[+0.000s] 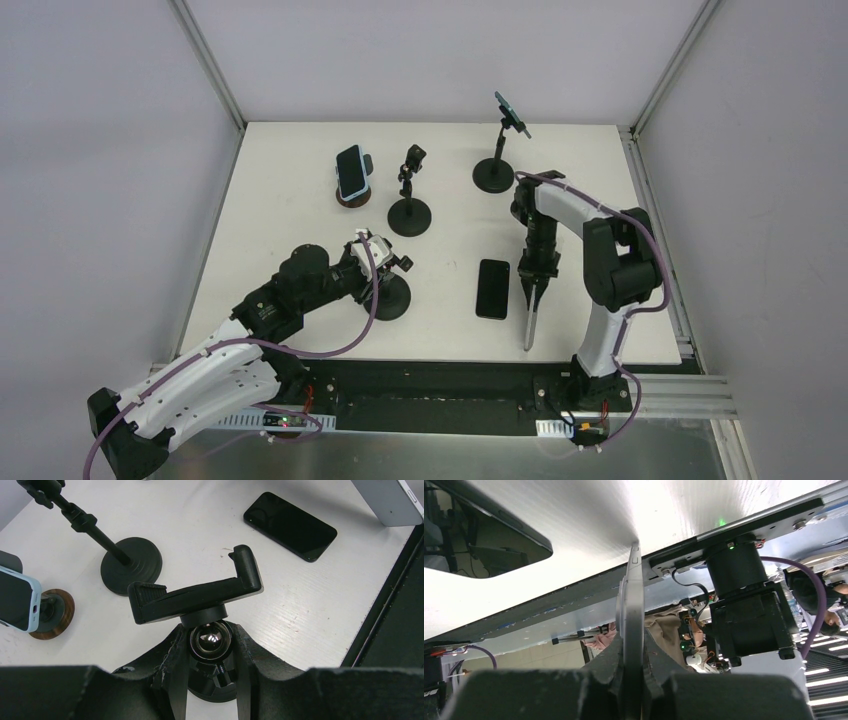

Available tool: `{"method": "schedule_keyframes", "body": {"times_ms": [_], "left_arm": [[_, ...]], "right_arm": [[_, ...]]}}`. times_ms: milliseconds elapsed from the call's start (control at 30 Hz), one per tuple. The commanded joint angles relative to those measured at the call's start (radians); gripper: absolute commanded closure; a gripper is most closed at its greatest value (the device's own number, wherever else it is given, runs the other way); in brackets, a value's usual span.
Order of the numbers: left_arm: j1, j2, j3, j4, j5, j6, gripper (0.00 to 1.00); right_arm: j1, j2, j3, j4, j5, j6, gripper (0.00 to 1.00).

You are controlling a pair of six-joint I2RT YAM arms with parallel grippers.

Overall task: Remove the phone from the phone stand
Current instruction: Place the phone at the center of the board.

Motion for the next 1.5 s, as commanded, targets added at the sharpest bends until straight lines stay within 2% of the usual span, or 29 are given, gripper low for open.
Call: {"method": "schedule_keyframes", "body": {"times_ms": [0, 300, 500, 667, 900, 1067, 1333, 1467], "left_arm": [[0.013, -0.013, 0.002, 0.085, -0.02, 0.013, 1.0], [0.013, -0.011, 0.002, 0.084, -0.019, 0.018, 1.0], [0.013, -0.014, 0.0, 0.085, -0.021, 0.02, 1.0], [0.014, -0.014, 0.0, 0.085, -0.02, 0.021, 1.0], [0.014, -0.005, 0.003, 0.085, -0.017, 0.019, 1.0], [0.014, -0.021, -0.005, 0.084, -0.029, 0.018, 1.0], [0.013, -0.025, -0.009, 0.085, -0.034, 0.018, 1.0], [0.014, -0.026, -0.009, 0.085, -0.034, 0.016, 1.0]], "right_arm": [[-0.024, 0.047, 0.043, 0.276, 0.176, -0.023, 1.0], [-0.042, 0.07, 0.051, 0.36, 0.217, -0.041, 0.76], [-0.055, 0.069, 0.06, 0.372, 0.205, -0.039, 0.75], [-0.053, 0.061, 0.052, 0.379, 0.21, -0.04, 0.78], [0.017, 0.018, 0.034, 0.431, 0.314, -0.045, 0.83], [0.071, 0.008, 0.027, 0.464, 0.393, -0.049, 0.72], [0.102, 0.025, 0.025, 0.484, 0.393, -0.05, 0.65], [0.121, 0.026, 0.015, 0.476, 0.396, -0.07, 0.56]]}}
